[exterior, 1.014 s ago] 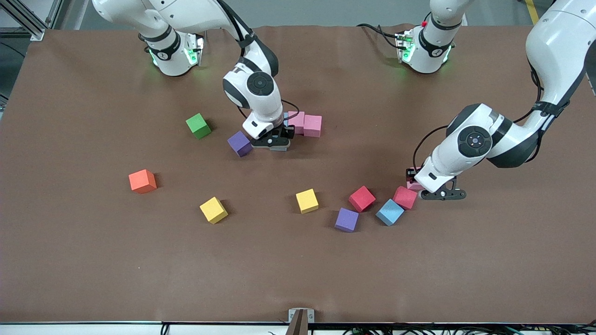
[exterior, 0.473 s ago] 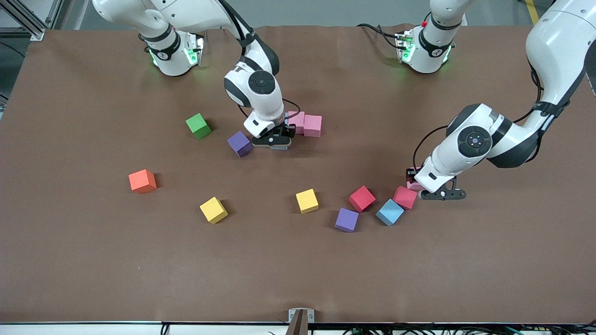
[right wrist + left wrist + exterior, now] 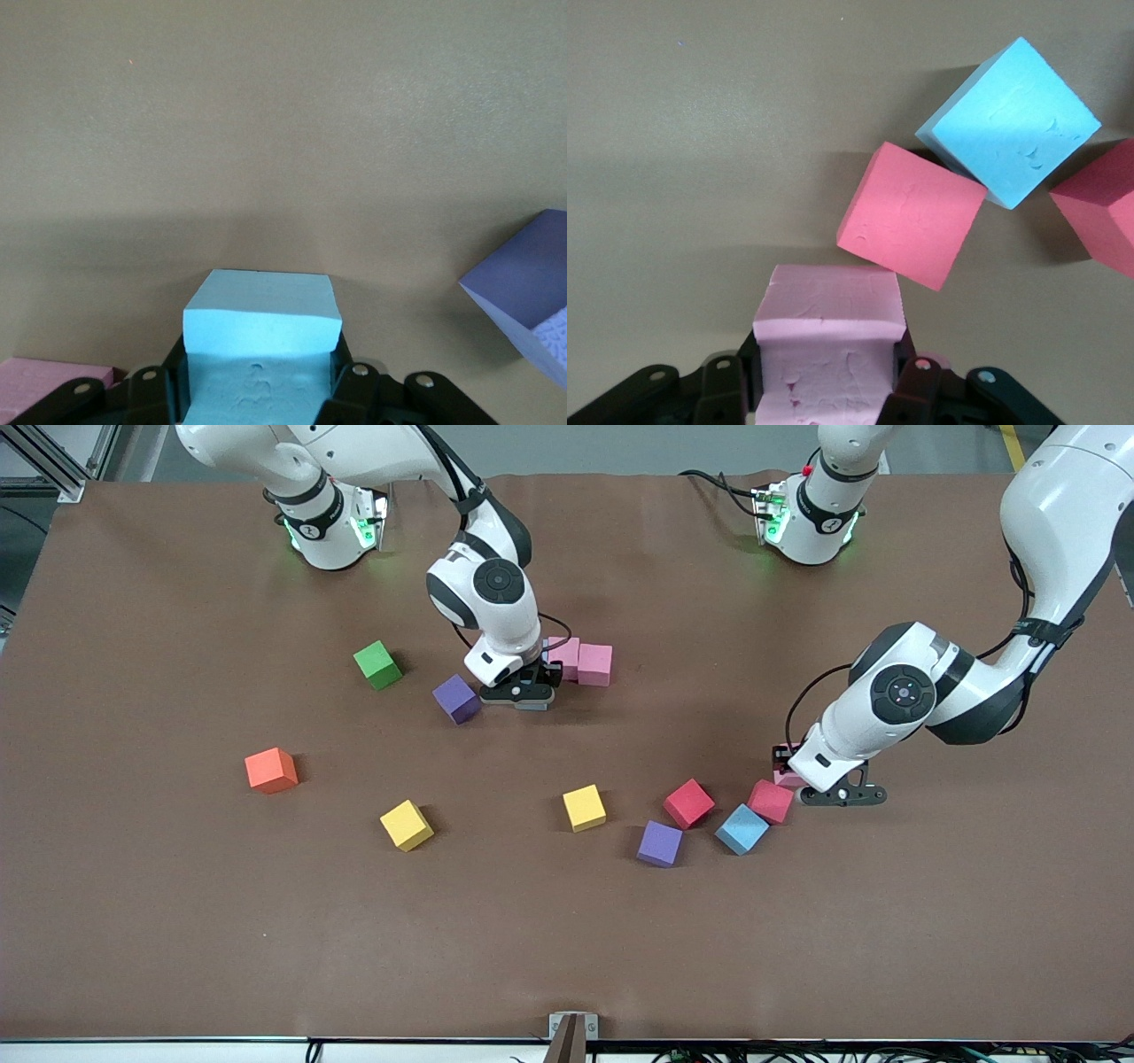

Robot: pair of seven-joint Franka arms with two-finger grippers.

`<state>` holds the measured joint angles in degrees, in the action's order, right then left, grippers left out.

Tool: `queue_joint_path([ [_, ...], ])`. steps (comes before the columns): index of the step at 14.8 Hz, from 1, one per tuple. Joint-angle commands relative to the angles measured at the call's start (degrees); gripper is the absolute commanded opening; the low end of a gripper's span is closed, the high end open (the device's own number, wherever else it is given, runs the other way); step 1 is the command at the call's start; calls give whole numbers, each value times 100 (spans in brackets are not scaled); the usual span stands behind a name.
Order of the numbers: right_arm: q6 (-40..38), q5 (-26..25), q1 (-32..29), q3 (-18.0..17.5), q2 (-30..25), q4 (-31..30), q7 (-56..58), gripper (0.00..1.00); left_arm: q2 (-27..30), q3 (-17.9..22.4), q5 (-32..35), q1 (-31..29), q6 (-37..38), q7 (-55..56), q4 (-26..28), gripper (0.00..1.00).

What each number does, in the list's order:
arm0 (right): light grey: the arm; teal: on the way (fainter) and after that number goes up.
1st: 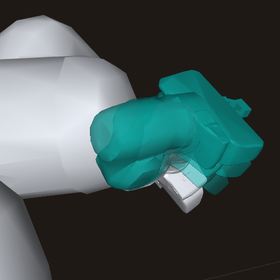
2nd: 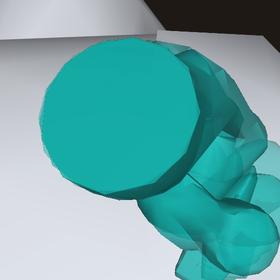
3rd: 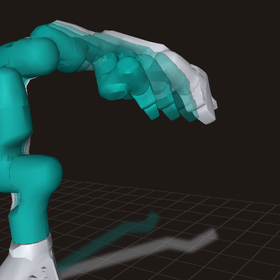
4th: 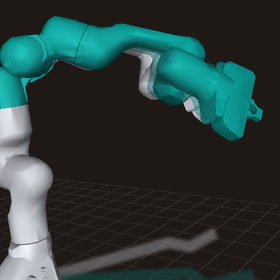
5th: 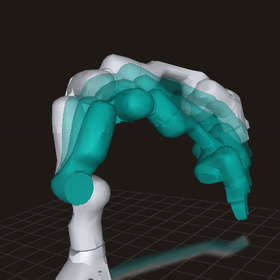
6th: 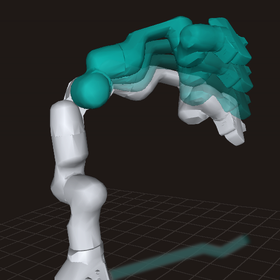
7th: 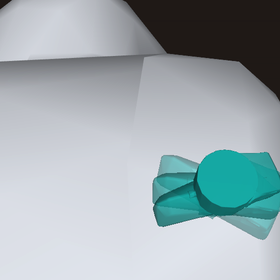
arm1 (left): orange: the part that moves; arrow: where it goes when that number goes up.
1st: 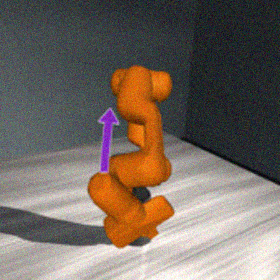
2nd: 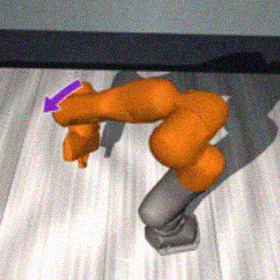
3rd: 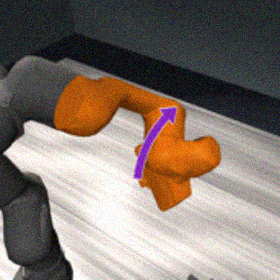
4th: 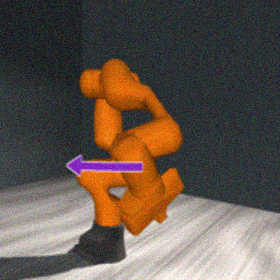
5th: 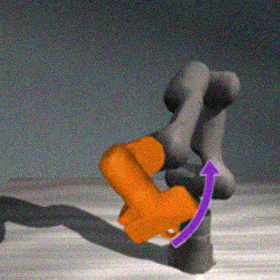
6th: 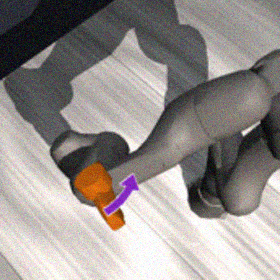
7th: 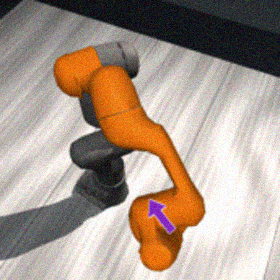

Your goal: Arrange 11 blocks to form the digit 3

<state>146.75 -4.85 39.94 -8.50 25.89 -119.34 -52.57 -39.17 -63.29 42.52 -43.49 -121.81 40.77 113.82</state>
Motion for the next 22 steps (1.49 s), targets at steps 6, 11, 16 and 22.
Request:
queue_joint_path([
  [6,99,-183,93,76,-102,-160,-210,1,102,-51,-122,25,105,71,-27,49],
  [11,178,-183,93,76,-84,-143,-245,1,93,-183,-122,25,254,186,-36,49],
  [16,205,-183,93,76,-32,-143,-245,1,84,-174,-122,25,254,177,-44,49],
  [22,196,-288,84,76,-32,-143,-237,1,93,-174,-122,8,254,159,-44,49],
])
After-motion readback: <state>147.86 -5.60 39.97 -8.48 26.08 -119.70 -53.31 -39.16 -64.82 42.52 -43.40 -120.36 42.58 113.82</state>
